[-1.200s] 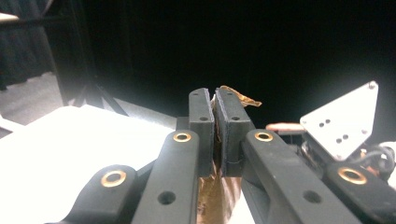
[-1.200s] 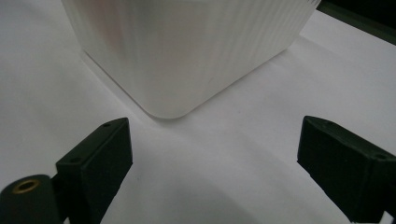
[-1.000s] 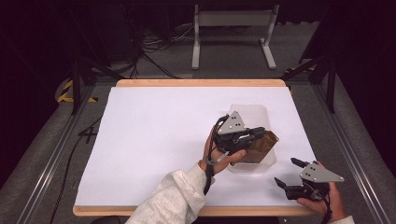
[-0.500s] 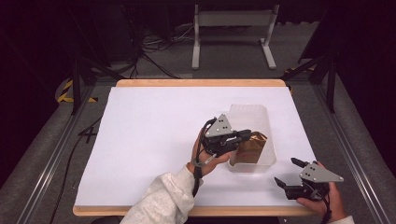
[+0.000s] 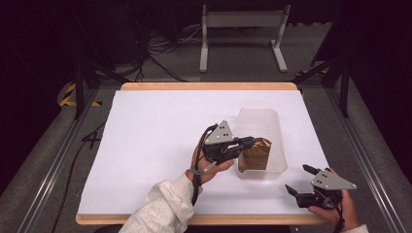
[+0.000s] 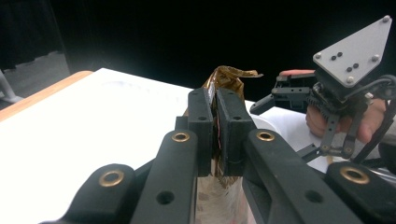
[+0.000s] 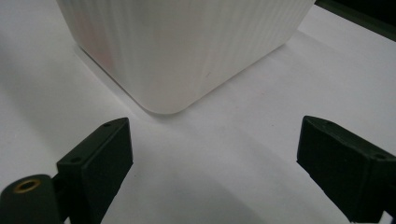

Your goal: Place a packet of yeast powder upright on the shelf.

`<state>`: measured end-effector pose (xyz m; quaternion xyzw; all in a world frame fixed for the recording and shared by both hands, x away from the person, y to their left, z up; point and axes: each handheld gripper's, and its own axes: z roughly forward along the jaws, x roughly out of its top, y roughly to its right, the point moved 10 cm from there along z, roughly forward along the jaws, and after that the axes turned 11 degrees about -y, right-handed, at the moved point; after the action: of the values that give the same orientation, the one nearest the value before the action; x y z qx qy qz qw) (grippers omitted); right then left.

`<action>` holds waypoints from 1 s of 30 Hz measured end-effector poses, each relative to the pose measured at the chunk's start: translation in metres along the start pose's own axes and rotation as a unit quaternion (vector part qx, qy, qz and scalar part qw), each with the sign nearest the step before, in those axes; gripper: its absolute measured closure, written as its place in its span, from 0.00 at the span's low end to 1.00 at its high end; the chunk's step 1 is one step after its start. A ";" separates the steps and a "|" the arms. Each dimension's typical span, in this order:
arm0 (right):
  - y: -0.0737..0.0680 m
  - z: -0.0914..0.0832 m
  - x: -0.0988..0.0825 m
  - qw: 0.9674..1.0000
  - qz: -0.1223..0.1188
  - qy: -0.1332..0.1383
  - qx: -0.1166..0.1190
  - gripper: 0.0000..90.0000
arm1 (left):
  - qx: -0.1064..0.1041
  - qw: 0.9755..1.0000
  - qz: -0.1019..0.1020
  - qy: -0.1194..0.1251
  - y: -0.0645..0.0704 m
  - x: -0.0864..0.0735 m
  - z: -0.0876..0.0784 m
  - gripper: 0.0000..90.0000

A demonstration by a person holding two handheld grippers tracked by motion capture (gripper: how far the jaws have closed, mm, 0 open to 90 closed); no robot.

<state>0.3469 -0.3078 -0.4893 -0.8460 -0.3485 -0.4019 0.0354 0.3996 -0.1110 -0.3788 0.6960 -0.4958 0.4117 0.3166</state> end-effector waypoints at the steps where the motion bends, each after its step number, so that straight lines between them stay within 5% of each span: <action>1: 0.000 0.000 0.000 1.000 0.000 0.000 0.000 0.12 | -0.002 1.000 -0.002 0.002 0.000 0.000 0.001 0.95; 19: 0.000 0.000 0.001 1.000 0.002 0.002 -0.001 0.12 | 0.007 1.000 0.020 -0.009 0.004 0.003 0.005 0.91; 28: 0.002 -0.001 0.001 1.000 0.003 0.005 -0.005 0.13 | 0.031 0.998 0.040 -0.026 0.004 0.003 0.004 0.76; 30: 0.001 -0.001 0.001 1.000 0.003 0.005 -0.004 0.13 | 0.043 0.998 0.044 -0.029 0.002 0.003 0.003 0.63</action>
<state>0.3473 -0.3087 -0.4874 -0.8450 -0.3446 -0.4075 0.0347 0.3986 -0.1150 -0.3775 0.6983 -0.5167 0.4258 0.2530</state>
